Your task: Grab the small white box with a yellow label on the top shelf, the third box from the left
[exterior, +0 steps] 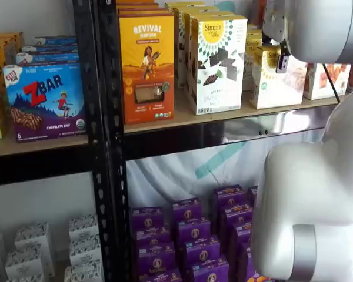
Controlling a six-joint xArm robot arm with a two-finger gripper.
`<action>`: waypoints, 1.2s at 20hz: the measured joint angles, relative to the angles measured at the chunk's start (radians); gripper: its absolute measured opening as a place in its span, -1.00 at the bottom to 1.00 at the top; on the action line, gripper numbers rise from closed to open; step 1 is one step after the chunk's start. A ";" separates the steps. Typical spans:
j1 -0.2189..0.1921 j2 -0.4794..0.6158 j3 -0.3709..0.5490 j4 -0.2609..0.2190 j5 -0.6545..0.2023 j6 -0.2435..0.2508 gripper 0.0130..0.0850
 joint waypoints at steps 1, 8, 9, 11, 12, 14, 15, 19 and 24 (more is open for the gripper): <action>-0.002 0.000 0.001 0.003 -0.001 -0.001 0.67; -0.009 -0.002 0.006 0.014 -0.007 -0.008 0.44; -0.011 -0.003 0.007 0.017 -0.008 -0.009 0.33; -0.014 -0.004 0.008 0.022 -0.010 -0.012 0.22; -0.015 -0.004 0.008 0.024 -0.009 -0.013 0.11; -0.017 -0.004 0.008 0.024 -0.009 -0.015 0.11; -0.020 -0.005 0.008 0.027 -0.009 -0.017 0.00; -0.025 -0.007 0.010 0.029 -0.009 -0.021 -0.11; -0.030 -0.009 0.012 0.032 -0.007 -0.026 -0.22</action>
